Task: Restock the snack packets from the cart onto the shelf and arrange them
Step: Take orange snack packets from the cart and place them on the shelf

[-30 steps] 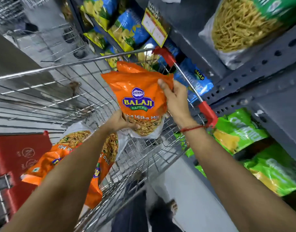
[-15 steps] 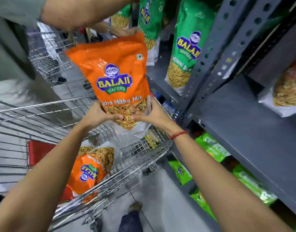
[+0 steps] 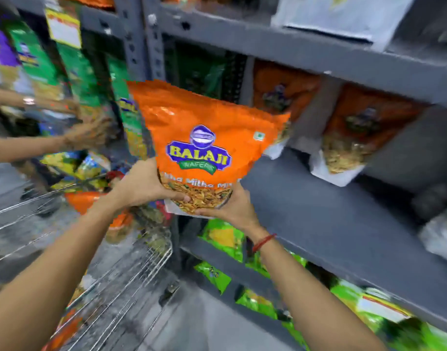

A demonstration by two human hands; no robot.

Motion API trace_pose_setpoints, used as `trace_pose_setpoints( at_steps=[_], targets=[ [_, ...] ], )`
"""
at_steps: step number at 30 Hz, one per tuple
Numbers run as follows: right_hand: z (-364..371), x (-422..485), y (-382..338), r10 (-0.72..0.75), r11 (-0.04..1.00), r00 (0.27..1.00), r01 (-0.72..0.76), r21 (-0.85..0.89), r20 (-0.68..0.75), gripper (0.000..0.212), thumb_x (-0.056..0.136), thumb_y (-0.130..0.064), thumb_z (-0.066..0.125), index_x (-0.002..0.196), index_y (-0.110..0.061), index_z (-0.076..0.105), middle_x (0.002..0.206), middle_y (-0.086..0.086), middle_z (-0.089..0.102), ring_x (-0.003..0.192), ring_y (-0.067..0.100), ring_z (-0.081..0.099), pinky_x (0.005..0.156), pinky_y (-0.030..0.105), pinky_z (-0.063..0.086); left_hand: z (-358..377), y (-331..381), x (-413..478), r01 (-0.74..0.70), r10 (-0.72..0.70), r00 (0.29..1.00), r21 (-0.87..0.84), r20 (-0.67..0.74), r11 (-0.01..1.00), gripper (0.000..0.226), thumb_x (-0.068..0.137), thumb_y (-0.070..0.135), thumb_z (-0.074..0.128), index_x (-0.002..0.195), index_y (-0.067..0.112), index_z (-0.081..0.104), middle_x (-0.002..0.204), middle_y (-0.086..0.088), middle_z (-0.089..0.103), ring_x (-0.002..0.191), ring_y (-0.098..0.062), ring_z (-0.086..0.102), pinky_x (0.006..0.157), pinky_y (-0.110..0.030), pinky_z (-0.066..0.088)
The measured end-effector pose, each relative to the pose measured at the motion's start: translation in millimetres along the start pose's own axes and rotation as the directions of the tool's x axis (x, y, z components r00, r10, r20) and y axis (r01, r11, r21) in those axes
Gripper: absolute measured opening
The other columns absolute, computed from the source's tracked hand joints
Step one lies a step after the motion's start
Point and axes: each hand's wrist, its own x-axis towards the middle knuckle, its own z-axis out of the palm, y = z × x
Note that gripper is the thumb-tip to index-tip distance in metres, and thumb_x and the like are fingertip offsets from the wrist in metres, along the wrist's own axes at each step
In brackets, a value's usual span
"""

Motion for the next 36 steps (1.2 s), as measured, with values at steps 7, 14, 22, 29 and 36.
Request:
trace_pose_setpoints(
  at_steps=[7,14,22,29,36],
  targets=[
    [-105.9,10.5,36.5,0.107,0.992,0.944,-0.123,-0.034,-0.312,0.086,0.041,-0.035,0.094,0.114,-0.023,0.051,0.099,-0.022,0.062,0.101,0.002,0.063,0.094,0.028,0.05,77.9,58.6,89.9,-0.092,0.123,0.984,-0.219,0.132,0.971,0.09,0.037,0.056,0.082,0.115,0.025,0.05,0.106,0.011,0.07,0.097,0.001,0.065,0.089,-0.032,0.053],
    [-141.1,28.3,96.8,0.236,0.968,0.921,-0.252,-0.009,-0.31,0.083,0.051,-0.025,0.093,0.122,-0.018,0.05,0.107,-0.009,0.064,0.097,0.007,0.061,0.077,0.013,0.054,173.1,27.3,136.5,0.083,-0.001,0.961,-0.285,0.278,0.955,0.089,0.06,0.032,0.082,0.135,0.023,0.034,0.127,0.0,0.056,0.118,-0.017,0.053,0.105,-0.04,0.043],
    [-152.1,67.8,111.1,0.254,0.965,0.927,-0.263,0.004,-0.276,0.085,0.058,-0.025,0.089,0.128,-0.017,0.043,0.117,-0.005,0.058,0.103,0.008,0.053,0.091,0.025,0.043,193.3,7.7,187.0,0.148,-0.036,0.954,-0.361,0.297,0.921,0.066,0.065,0.024,0.082,0.122,0.013,0.051,0.125,-0.006,0.063,0.112,-0.018,0.06,0.1,-0.035,0.048],
    [-149.1,70.5,113.0,0.271,0.96,0.918,-0.279,0.015,-0.288,0.083,0.061,-0.022,0.088,0.129,-0.016,0.042,0.12,-0.002,0.058,0.104,0.008,0.052,0.09,0.024,0.043,193.7,5.5,192.6,0.152,-0.027,0.951,-0.387,0.309,0.909,0.066,0.065,0.023,0.082,0.122,0.011,0.051,0.127,-0.008,0.061,0.113,-0.02,0.06,0.102,-0.039,0.047],
    [-109.1,31.0,93.3,0.221,0.975,0.676,-0.178,0.135,-0.703,0.09,0.065,-0.029,0.085,0.139,-0.015,0.036,0.133,0.0,0.045,0.125,0.017,0.046,0.106,0.039,0.043,179.5,14.9,133.2,0.122,-0.161,0.986,-0.494,-0.037,0.861,0.062,0.073,0.021,0.077,0.128,0.008,0.051,0.129,-0.004,0.057,0.117,-0.014,0.054,0.086,-0.014,0.045]
  ],
)
